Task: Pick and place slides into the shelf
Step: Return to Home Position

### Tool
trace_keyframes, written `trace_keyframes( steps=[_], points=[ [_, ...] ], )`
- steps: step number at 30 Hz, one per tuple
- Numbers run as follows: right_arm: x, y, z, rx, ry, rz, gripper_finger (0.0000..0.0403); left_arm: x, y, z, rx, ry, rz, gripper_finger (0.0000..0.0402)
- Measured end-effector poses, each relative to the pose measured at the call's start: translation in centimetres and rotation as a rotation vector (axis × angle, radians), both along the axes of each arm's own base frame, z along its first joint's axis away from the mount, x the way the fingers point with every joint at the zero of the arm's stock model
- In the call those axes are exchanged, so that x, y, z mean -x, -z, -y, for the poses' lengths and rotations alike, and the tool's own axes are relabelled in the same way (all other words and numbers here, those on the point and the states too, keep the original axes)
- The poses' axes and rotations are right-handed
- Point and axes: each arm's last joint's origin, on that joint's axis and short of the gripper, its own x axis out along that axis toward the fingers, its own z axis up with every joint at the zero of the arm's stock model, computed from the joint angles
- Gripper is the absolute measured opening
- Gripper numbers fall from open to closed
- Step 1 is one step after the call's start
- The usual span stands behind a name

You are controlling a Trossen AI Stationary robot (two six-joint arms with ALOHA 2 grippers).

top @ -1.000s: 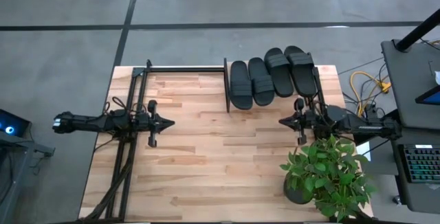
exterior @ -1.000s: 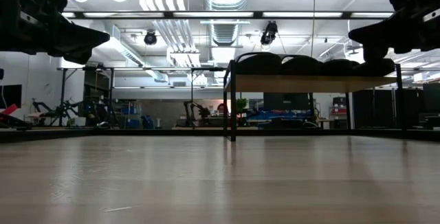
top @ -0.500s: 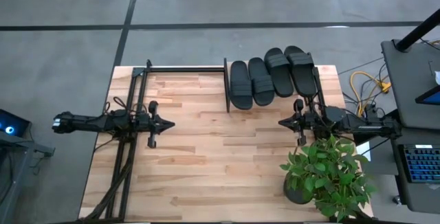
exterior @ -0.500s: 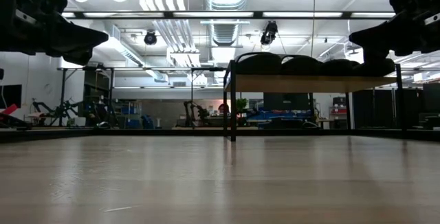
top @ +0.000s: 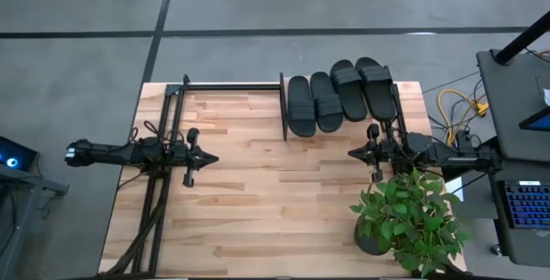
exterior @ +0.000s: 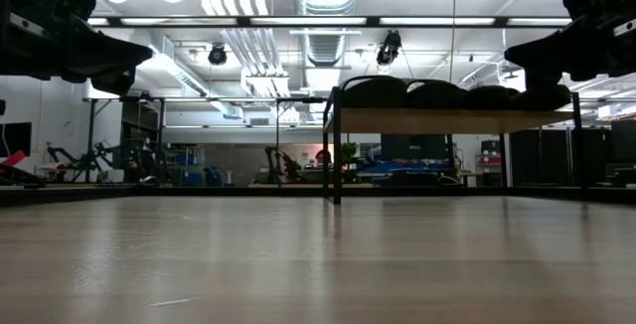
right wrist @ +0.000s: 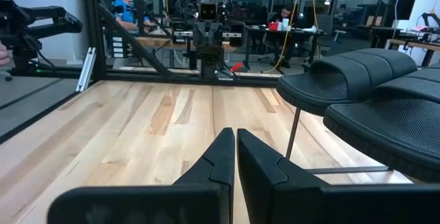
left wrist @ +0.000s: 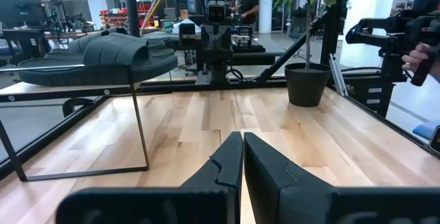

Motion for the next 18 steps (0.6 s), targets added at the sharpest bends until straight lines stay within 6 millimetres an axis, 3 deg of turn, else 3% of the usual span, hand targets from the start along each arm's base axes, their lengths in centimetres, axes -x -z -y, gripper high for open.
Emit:
trace_keyframes(
  steps=[18],
  points=[
    [0.00, 0.00, 0.00, -0.001, 0.000, 0.000, 0.0008, -0.01, -0.08, 0.00, 0.000, 0.000, 0.008, 0.0000]
  ],
)
